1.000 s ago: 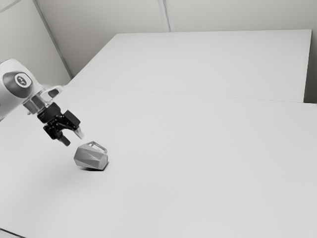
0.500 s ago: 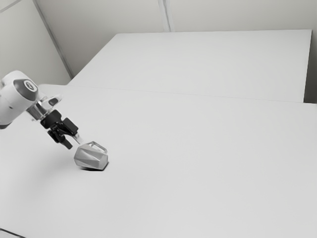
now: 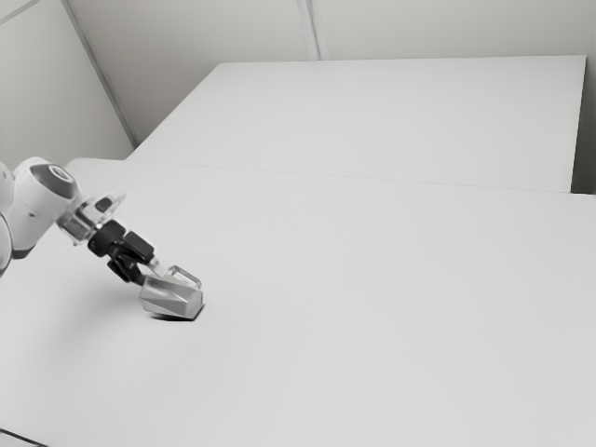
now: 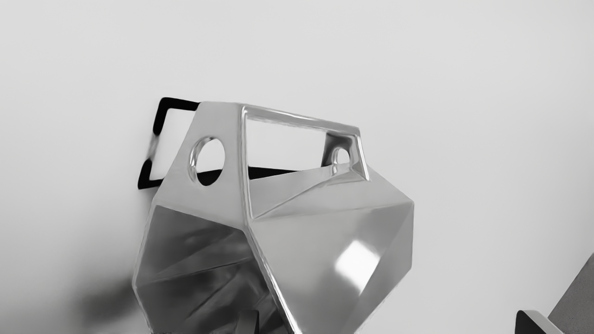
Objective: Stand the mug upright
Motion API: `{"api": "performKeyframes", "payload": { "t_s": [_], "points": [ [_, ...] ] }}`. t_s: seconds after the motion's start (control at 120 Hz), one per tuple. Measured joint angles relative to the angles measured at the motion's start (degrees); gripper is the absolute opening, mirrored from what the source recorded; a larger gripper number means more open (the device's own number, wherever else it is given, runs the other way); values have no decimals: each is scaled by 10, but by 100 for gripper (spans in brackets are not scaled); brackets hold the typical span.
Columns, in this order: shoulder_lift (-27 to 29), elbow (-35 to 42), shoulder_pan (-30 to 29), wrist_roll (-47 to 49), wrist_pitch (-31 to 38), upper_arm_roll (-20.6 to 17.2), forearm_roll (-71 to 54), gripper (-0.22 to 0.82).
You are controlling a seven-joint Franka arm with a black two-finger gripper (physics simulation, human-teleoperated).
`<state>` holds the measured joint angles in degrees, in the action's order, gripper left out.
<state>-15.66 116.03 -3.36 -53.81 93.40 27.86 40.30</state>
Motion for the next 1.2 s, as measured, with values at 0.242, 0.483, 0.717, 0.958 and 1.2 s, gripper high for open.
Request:
{"api": "performKeyframes", "payload": {
  "t_s": [0.242, 0.483, 0.717, 0.958, 1.2],
  "points": [
    [-13, 20, -9, -22, -54, -4, 29, 33],
    [-16, 19, -9, -36, -71, -5, 38, -5],
    [-8, 18, -9, -44, -74, -9, 40, -15],
    [44, -23, -4, -12, -76, -52, -20, -18],
    [68, -72, -4, 116, -87, -133, -181, -18]
  ]
}}
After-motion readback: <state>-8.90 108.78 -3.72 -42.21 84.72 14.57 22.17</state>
